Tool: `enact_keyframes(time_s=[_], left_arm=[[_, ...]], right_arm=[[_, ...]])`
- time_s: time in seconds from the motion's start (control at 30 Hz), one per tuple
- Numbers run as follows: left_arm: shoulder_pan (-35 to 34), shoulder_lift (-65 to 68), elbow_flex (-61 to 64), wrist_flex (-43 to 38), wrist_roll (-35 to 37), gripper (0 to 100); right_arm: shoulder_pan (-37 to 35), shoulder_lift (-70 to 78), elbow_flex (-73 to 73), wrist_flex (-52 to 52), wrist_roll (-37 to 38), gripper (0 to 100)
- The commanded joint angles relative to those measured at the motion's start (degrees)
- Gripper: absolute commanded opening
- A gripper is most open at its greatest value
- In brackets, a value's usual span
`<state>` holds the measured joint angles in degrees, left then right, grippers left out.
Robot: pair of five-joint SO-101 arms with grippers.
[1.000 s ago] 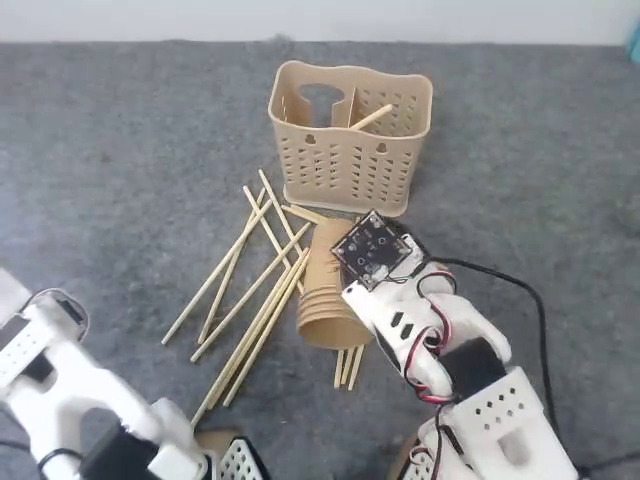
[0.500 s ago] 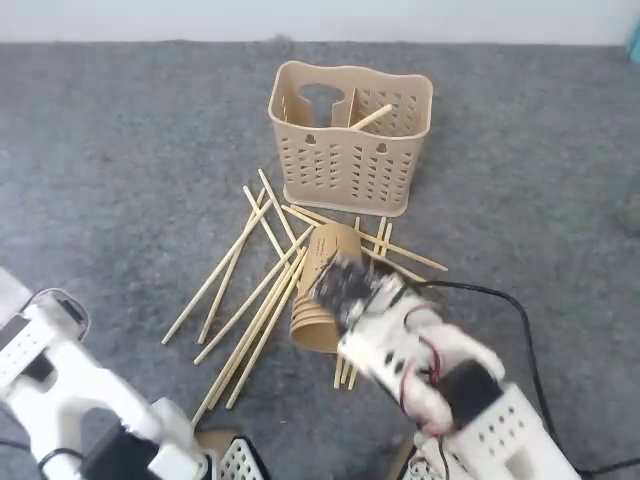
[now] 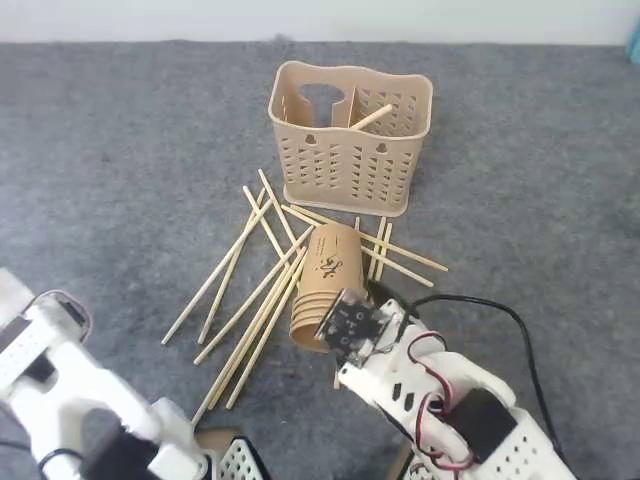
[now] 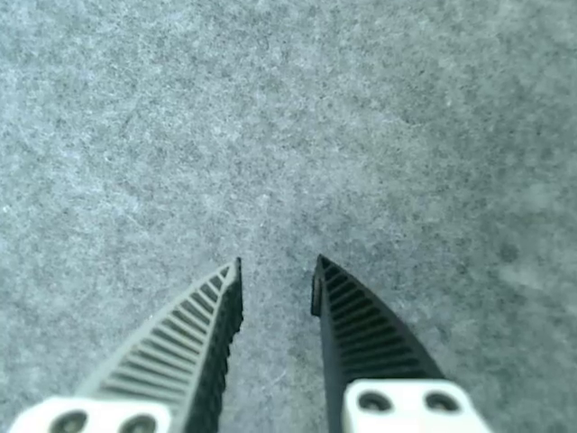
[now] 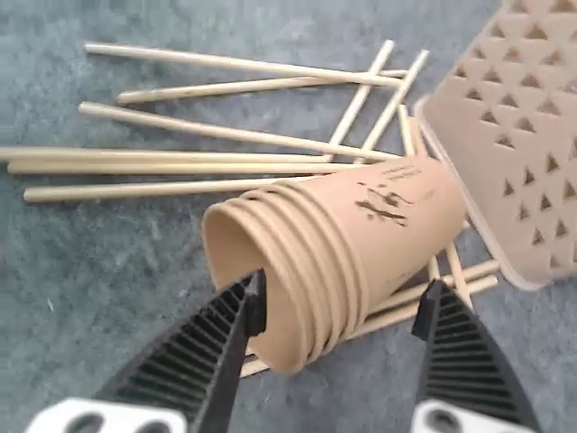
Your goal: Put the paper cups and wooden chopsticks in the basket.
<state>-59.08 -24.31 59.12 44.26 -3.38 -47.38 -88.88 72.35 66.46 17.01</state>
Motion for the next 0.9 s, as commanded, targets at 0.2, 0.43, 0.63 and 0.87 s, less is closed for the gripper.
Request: enact_keyframes(time_s=[0.2, 0.43, 0.63, 0.87], left_arm=[[-0.09, -0.18, -0.31, -1.49, -0.53, 13], [0.00, -0.26, -0.31, -1.49, -0.53, 13], [0.00, -0.26, -0.31, -1.49, -0.53, 13], [0.00, -0.26, -0.31, -1.49, -0.53, 13]], right_arm=[[-1.19, -0.13, 5.19, -3.82, 2.99, 27.7], [7.87, -0.84, 18.20, -18.68, 5.63, 27.5], [13.58, -0.22, 18.29, -26.51, 2.55, 17.7], [13.58, -0.22, 16.97, -28.70, 2.11, 1.3]])
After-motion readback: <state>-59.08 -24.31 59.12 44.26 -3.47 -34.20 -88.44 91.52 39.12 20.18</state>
